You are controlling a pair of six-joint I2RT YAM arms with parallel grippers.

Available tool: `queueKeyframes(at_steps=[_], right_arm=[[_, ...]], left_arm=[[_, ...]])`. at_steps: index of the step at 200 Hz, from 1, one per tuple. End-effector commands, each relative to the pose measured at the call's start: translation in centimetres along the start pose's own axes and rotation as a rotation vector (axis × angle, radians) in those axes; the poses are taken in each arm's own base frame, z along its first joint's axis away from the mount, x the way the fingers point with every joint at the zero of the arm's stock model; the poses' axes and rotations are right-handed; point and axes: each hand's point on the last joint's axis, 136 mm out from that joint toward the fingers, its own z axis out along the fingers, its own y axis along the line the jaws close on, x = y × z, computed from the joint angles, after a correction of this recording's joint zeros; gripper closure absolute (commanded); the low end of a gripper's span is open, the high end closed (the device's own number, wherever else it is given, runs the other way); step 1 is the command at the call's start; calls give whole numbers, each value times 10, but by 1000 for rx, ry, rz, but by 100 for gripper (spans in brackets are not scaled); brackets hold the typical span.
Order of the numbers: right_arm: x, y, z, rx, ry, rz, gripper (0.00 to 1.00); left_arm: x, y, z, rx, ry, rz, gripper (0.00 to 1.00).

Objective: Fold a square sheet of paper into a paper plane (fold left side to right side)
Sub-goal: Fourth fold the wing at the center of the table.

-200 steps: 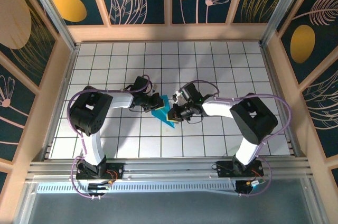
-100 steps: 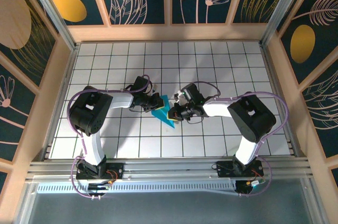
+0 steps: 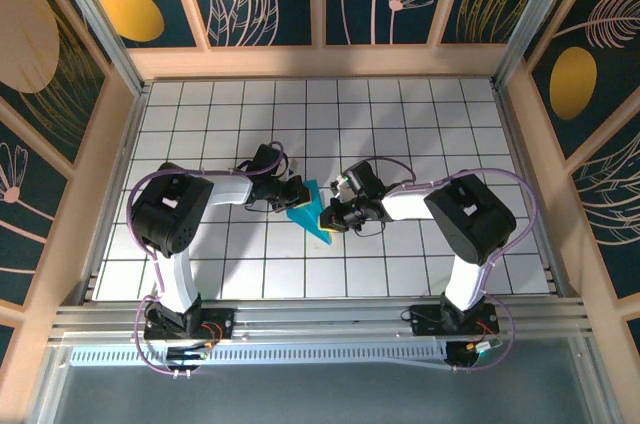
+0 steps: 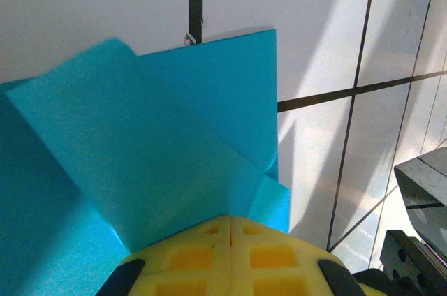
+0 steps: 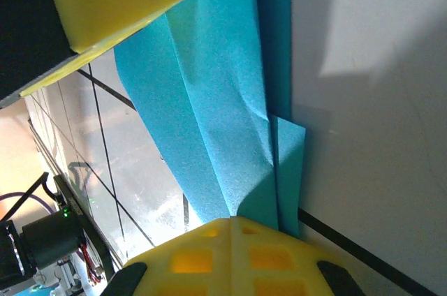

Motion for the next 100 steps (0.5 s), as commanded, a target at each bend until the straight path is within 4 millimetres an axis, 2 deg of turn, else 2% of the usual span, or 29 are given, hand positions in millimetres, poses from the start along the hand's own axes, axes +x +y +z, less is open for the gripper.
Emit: queueKeyframes(at_steps=[1, 30, 68, 100], right_arm=[[8, -13, 4, 45, 28, 11, 100], [14, -16, 8, 60, 47, 14, 100], [25, -34, 8, 126, 70, 48, 100], [36, -59, 7, 253, 103, 76, 100]], left_arm=[[27, 58, 6, -208, 57, -86, 100], [27, 59, 6, -210, 59, -87, 100], [25, 56, 5, -202, 55, -82, 100], [12, 35, 2, -148, 30, -54, 98]])
